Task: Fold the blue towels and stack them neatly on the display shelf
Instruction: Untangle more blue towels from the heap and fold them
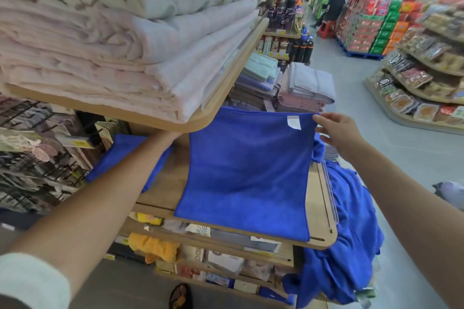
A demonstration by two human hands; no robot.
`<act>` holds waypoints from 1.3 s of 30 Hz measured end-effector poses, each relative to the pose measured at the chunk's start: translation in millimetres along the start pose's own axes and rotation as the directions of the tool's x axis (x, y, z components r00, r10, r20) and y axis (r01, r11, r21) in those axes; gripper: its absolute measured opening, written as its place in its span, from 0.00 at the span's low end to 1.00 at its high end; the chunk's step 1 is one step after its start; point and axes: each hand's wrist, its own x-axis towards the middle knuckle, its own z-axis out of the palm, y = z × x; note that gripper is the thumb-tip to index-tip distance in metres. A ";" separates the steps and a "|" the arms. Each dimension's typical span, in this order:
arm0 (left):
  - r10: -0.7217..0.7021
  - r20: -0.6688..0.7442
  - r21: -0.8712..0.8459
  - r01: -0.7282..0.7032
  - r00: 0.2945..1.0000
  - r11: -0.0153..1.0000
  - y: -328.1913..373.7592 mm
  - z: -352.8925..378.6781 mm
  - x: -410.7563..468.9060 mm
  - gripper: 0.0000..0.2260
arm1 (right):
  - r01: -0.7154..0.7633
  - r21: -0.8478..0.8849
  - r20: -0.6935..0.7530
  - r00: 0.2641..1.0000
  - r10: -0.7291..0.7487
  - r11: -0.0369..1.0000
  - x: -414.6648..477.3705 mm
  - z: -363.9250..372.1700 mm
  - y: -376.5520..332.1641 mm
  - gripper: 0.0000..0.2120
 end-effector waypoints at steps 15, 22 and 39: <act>0.375 0.210 -0.216 -0.331 0.903 0.918 -100.9 -2.8 -87.6 0.06 | 0.348 -0.377 0.430 0.886 -0.170 0.858 -111.5 -48.4 106.0 0.12; 0.364 0.236 0.063 -0.388 0.901 0.920 -125.2 32.7 -120.1 0.16 | 0.436 -0.607 0.582 0.813 -0.001 0.665 -127.9 -41.7 134.3 0.08; 0.465 0.340 0.547 -0.574 0.817 0.609 -92.7 138.6 -110.4 0.30 | -0.259 -0.485 -0.116 0.966 0.232 0.835 -38.9 30.3 156.9 0.16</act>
